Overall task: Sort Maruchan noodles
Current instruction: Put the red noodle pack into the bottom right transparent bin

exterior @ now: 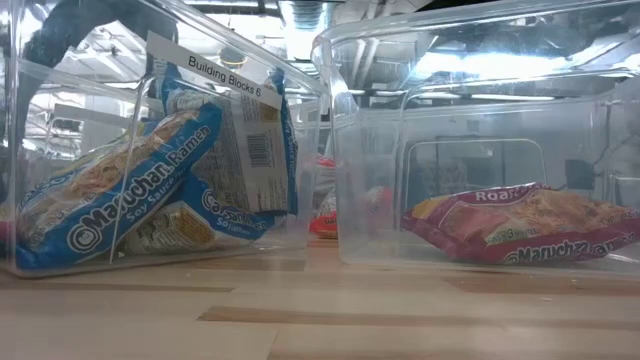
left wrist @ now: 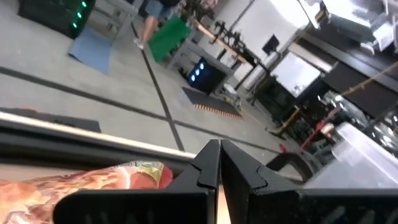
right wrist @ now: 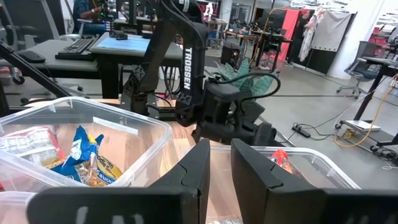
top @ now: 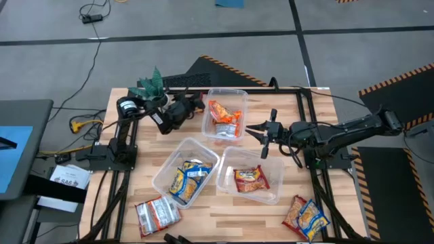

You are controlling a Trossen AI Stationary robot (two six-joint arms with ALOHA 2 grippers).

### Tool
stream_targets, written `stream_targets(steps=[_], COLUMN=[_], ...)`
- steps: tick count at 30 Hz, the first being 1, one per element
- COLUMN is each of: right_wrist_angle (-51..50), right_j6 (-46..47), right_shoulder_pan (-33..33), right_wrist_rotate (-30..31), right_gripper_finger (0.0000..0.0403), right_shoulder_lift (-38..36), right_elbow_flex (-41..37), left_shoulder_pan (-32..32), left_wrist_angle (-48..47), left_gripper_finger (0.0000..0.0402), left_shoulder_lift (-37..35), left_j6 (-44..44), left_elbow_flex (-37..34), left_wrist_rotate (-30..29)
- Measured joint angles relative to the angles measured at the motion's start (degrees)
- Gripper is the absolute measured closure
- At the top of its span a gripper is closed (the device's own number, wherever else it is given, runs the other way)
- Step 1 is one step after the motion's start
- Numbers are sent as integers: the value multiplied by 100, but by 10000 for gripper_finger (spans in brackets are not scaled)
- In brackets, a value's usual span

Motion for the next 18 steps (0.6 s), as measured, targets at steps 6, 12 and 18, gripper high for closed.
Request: stream_targets(steps=[6,12,18], right_wrist_angle=[-1,0,0], right_j6=[2,4,19], right_shoulder_pan=[0,0,0], right_wrist_rotate=[0,0,0], right_gripper_finger=[315,315,315], right_shoulder_lift=[0,0,0], right_elbow_flex=[0,0,0], left_shoulder_pan=[-36,-36,-34], left_wrist_angle=[-10,-48,163], left_gripper_finger=[401,401,401], left_shoulder_lift=[-218,-392,-529], left_j6=[-14,-276,-266], left_elbow_flex=[-456,-1017,-1406], left_wrist_rotate=[171,260,546])
